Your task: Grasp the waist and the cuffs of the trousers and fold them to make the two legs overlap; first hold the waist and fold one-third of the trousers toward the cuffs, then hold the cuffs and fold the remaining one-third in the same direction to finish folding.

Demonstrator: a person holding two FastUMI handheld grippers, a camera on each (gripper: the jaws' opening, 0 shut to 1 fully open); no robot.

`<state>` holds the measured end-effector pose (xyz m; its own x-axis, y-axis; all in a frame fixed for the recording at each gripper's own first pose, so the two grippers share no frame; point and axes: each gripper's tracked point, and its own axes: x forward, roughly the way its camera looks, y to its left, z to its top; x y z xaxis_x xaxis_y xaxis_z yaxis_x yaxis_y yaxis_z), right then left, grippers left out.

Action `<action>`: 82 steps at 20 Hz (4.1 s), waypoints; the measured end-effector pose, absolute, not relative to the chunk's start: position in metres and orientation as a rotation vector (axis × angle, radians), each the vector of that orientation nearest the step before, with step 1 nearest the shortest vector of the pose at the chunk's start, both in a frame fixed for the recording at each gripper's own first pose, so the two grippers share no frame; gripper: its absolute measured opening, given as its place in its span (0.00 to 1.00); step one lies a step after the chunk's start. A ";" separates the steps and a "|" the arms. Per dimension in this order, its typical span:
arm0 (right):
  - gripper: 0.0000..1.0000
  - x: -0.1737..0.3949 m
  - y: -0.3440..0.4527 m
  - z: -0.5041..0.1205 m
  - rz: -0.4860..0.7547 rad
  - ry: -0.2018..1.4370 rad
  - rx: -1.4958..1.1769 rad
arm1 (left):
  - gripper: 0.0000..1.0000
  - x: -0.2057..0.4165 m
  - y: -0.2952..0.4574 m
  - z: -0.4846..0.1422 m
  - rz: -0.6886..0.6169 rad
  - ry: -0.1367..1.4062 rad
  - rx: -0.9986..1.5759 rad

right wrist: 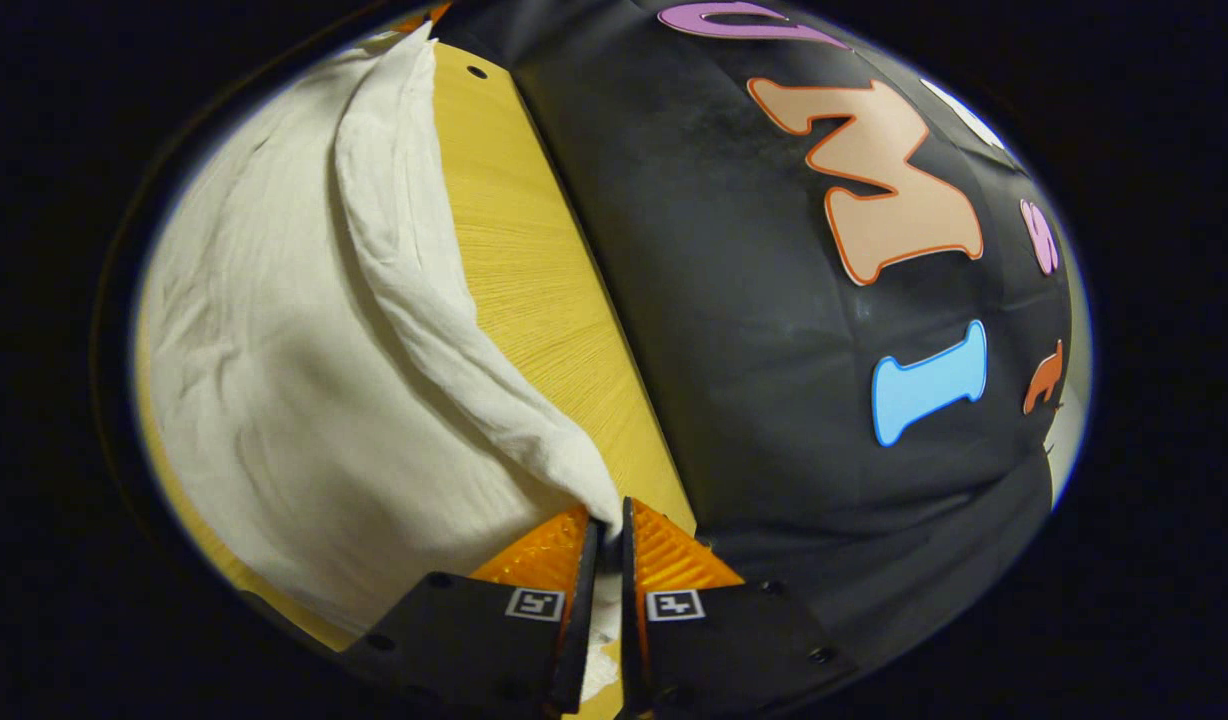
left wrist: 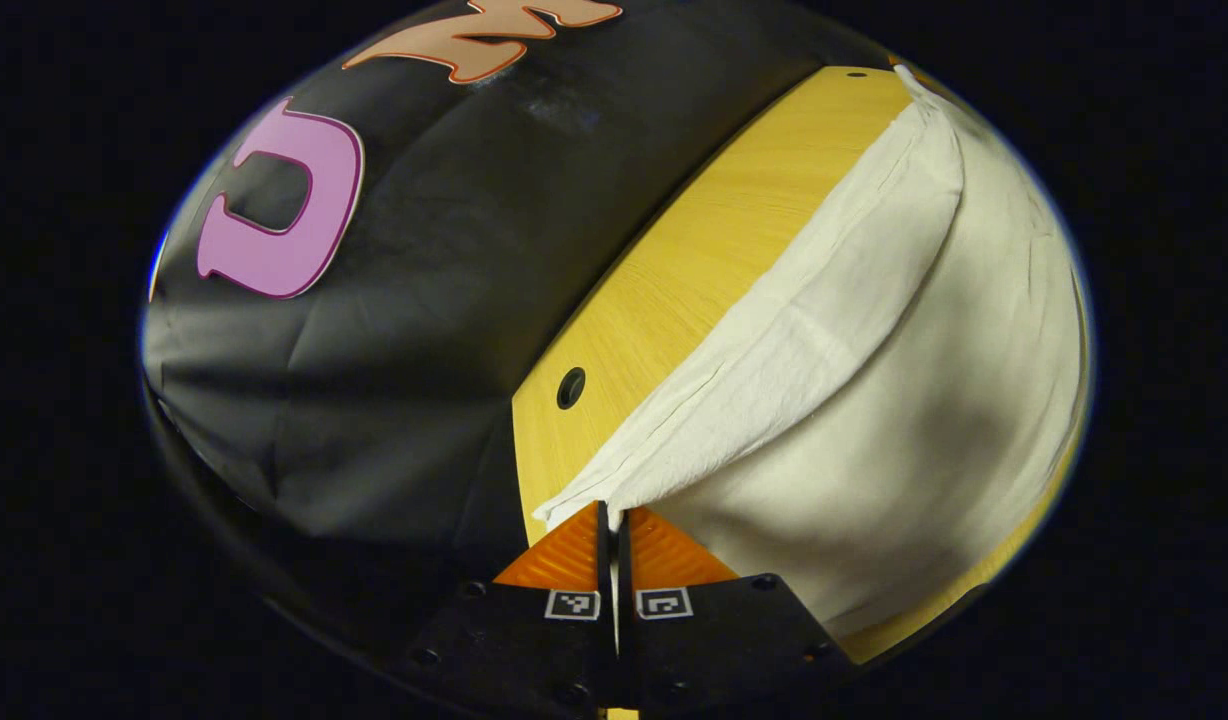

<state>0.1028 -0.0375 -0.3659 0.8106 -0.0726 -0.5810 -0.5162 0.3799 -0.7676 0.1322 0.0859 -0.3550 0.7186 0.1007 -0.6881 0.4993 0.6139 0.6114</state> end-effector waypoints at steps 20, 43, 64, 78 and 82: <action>1.00 0.038 -0.175 -0.319 -0.078 0.711 -0.196 | 0.95 0.089 -0.084 -0.232 -0.317 0.458 0.272; 0.83 0.007 -0.201 -0.433 -0.005 1.062 0.265 | 0.96 0.036 -0.132 -0.187 -0.213 0.450 0.233; 0.18 0.051 -0.139 -0.328 -0.024 0.907 0.541 | 0.96 0.044 -0.076 -0.197 -0.223 0.455 0.197; 0.17 0.073 0.041 -0.247 0.255 0.841 0.494 | 0.96 0.048 0.021 -0.205 -0.149 0.447 0.140; 0.17 0.073 0.103 -0.238 0.336 0.842 0.500 | 0.96 0.042 0.058 -0.208 -0.105 0.458 0.125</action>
